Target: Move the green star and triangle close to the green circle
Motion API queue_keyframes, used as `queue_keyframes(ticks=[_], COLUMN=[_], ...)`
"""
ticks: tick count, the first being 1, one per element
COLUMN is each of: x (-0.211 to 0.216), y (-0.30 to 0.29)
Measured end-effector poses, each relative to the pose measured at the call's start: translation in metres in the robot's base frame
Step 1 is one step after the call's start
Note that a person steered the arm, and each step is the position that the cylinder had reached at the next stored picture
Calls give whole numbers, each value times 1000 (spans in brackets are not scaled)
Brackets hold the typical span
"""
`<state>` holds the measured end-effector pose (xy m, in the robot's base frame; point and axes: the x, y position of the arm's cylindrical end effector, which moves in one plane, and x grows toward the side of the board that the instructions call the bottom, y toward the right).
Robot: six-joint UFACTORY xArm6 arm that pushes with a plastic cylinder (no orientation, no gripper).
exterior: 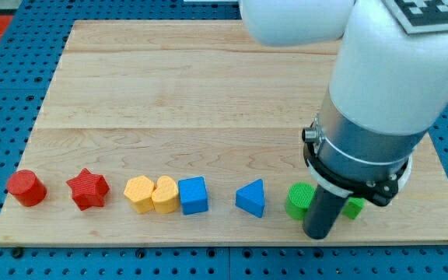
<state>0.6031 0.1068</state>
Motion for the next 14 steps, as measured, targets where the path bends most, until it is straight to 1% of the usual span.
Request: queue_keyframes(ticks=[1, 2, 3, 4, 5, 7, 8, 9, 10, 11, 12, 13, 14], x=[-20, -63, -100, -102, -105, -145, -122, -103, -59, -35, -26, -33, -33], y=[11, 2, -40, -101, -142, -63, -18, 67, 102, 91, 32, -20, -28])
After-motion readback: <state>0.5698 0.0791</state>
